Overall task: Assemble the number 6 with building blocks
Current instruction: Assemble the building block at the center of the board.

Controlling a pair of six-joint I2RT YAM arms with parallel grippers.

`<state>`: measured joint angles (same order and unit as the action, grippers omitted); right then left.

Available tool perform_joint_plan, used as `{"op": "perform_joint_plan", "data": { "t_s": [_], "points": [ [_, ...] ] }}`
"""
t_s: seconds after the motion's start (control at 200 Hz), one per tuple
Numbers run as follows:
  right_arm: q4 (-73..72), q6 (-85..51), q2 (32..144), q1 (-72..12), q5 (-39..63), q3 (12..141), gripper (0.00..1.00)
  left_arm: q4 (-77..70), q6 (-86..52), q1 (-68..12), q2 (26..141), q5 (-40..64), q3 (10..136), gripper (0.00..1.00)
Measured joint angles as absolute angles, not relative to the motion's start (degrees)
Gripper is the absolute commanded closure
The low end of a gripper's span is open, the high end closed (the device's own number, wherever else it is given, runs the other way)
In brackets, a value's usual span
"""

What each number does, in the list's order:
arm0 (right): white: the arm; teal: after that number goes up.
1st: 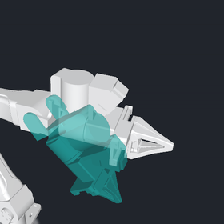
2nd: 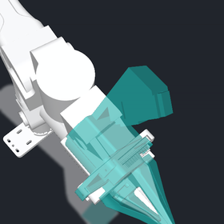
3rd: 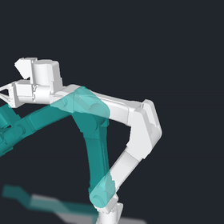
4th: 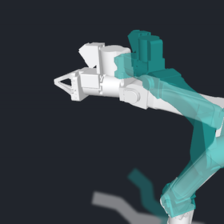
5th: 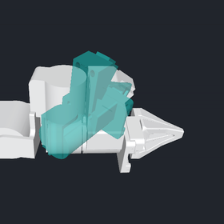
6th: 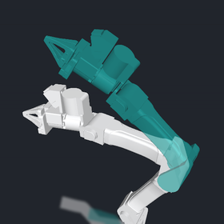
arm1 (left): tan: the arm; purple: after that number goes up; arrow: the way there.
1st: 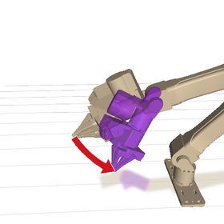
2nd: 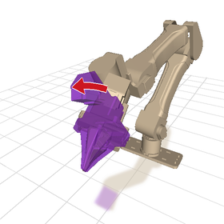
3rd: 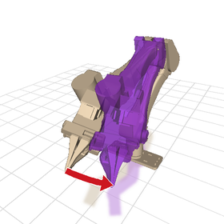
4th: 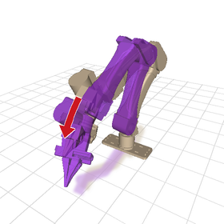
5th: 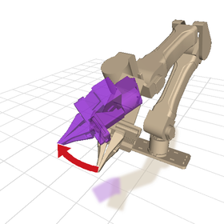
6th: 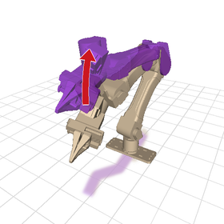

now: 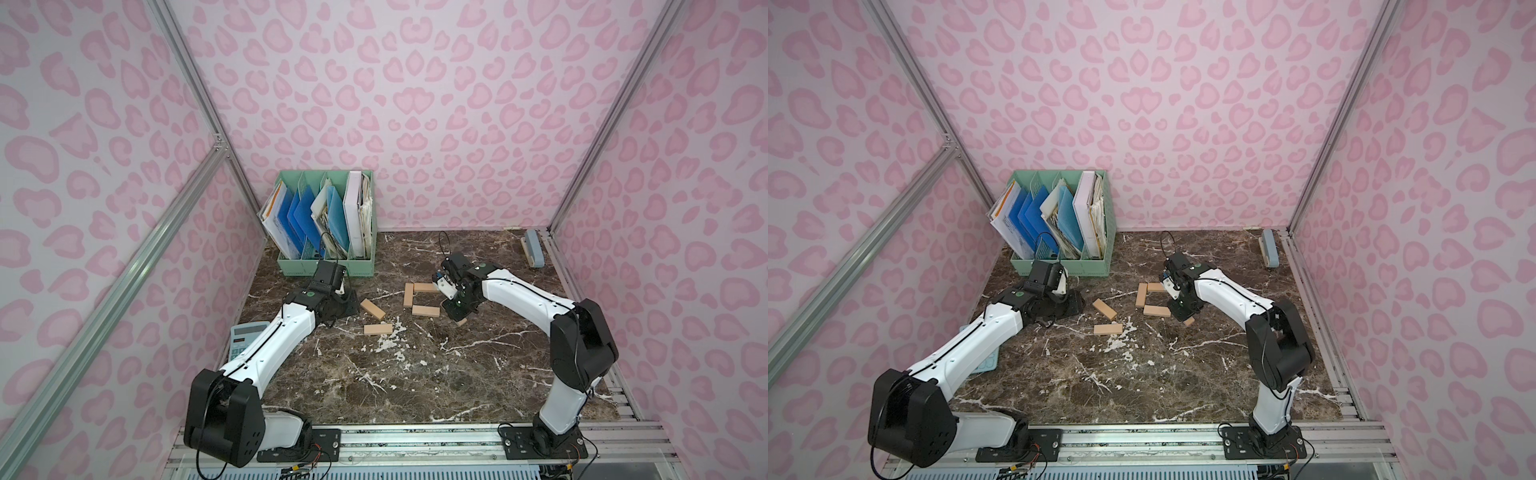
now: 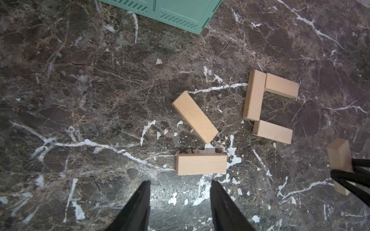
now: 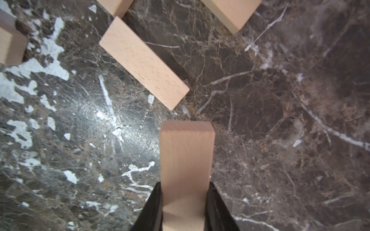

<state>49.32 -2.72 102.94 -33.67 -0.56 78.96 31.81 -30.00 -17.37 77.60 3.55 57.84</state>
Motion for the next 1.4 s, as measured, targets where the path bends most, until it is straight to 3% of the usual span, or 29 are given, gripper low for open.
{"op": "perform_joint_plan", "data": {
  "t_s": [0.435,1.4],
  "points": [
    [46.7,-25.4,101.4,-40.4,2.9,71.2,1.0,31.8,-30.0,-17.3,79.3,4.1,59.0,0.48],
    [44.2,-42.0,108.6,-43.5,1.3,75.9,1.0,32.6,-30.1,-17.3,78.5,4.4,59.3,0.48]
  ]
}}
